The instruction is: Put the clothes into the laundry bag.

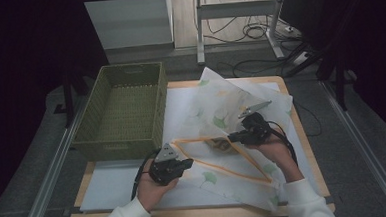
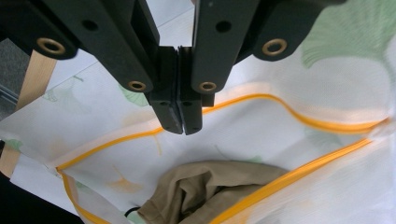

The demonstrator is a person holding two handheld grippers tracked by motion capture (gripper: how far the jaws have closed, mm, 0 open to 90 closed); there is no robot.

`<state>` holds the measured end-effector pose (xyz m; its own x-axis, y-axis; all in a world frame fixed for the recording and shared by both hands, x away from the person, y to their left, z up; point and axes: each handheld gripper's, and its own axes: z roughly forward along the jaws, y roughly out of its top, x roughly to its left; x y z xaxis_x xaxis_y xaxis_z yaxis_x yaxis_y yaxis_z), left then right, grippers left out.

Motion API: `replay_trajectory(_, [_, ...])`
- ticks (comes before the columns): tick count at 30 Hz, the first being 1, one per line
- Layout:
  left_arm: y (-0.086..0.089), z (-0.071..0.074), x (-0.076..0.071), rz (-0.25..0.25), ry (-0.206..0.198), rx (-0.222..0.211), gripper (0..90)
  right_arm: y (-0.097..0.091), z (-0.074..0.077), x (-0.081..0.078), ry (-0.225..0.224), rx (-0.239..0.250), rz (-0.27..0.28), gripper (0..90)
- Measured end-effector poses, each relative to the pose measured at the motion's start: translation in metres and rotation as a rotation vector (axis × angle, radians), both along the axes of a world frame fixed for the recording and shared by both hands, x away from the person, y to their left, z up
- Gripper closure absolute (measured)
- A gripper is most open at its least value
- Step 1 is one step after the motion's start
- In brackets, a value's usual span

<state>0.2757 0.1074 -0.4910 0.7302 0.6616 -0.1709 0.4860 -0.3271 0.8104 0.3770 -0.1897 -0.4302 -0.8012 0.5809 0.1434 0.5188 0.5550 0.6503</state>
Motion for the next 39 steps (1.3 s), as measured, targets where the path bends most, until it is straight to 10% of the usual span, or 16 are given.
replay_trajectory(39, [0.016, -0.001, 0.003, 0.029, 0.022, -0.033, 60.4, 0.028, -0.048, 0.000, 0.100, -0.122, 0.053, 88.4])
